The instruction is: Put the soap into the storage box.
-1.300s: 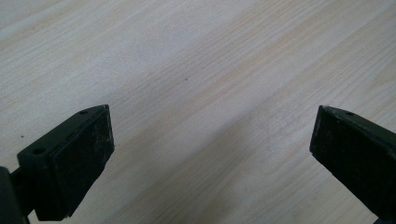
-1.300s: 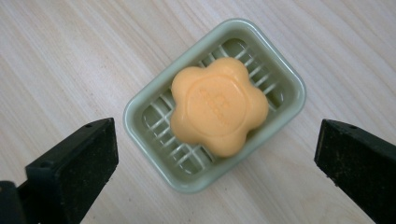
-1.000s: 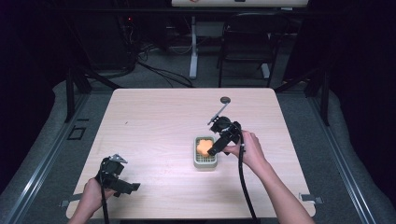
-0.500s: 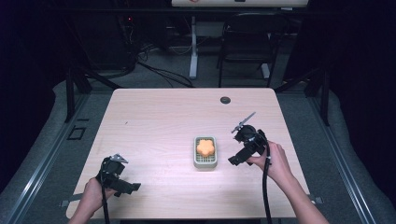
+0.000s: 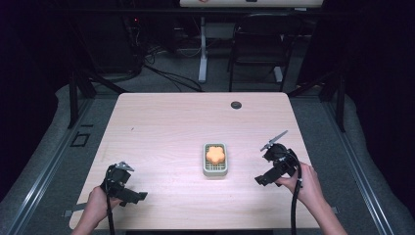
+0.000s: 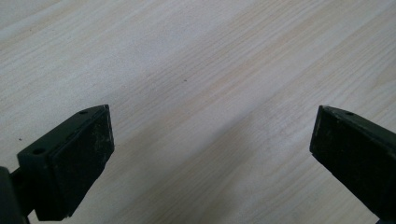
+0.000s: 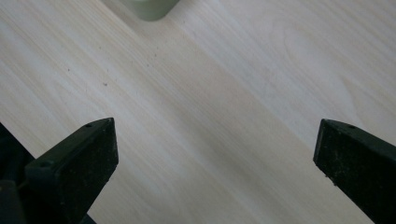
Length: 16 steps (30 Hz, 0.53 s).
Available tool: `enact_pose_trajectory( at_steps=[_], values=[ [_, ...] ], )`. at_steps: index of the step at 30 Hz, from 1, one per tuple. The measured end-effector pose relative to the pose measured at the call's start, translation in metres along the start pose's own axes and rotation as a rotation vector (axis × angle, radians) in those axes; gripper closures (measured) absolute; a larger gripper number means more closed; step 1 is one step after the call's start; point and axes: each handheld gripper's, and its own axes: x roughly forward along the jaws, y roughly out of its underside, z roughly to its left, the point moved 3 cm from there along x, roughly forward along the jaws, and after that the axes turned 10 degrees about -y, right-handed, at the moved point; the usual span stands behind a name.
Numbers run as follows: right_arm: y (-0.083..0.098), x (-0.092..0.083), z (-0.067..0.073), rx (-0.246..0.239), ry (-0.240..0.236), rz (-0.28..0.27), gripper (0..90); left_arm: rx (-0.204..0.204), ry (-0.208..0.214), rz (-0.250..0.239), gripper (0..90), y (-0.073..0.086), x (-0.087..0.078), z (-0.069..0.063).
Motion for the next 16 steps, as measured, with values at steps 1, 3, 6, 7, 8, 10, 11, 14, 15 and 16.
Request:
enact_pose_trajectory(
  at_steps=[1, 3, 6, 7, 8, 10, 11, 14, 15, 16],
  values=[
    [0.01, 0.0, -0.001, 0.014, -0.002, 0.003, 0.0, -0.004, 0.0, 0.002, 0.0, 0.0, 0.0, 0.0],
    [0.018, 0.001, -0.002, 0.023, 0.002, 0.006, 0.0, -0.003, -0.001, 0.001, 0.0, 0.0, 0.0, 0.0],
    [0.028, 0.001, -0.003, 0.035, 0.0, 0.006, 0.0, -0.003, 0.0, 0.002, 0.0, 0.0, 0.0, 0.0],
    [0.032, 0.001, -0.004, 0.04, 0.005, 0.01, 0.0, -0.002, 0.001, 0.002, 0.0, 0.0, 0.0, 0.0],
    [0.037, 0.002, -0.005, 0.052, 0.004, 0.009, 0.0, 0.002, -0.001, 0.001, 0.0, 0.0, 0.0, 0.0],
    [0.046, 0.002, -0.009, 0.069, 0.013, 0.017, 0.0, -0.002, -0.001, 0.0, 0.0, 0.0, 0.0, 0.0],
    [0.048, 0.003, -0.01, 0.073, 0.007, 0.024, 0.0, -0.002, -0.001, 0.0, 0.0, 0.0, 0.0, 0.0],
    [0.051, 0.007, -0.013, 0.108, -0.004, 0.002, 0.0, -0.001, -0.002, 0.0, 0.0, 0.0, -0.001, 0.0],
    [0.051, 0.007, -0.013, 0.108, -0.004, 0.002, 0.0, -0.001, -0.002, 0.0, 0.0, 0.0, -0.001, 0.0],
    [0.052, 0.005, -0.016, 0.09, 0.006, 0.039, 0.0, -0.003, -0.001, 0.001, 0.0, 0.0, -0.001, 0.0]
  ],
)
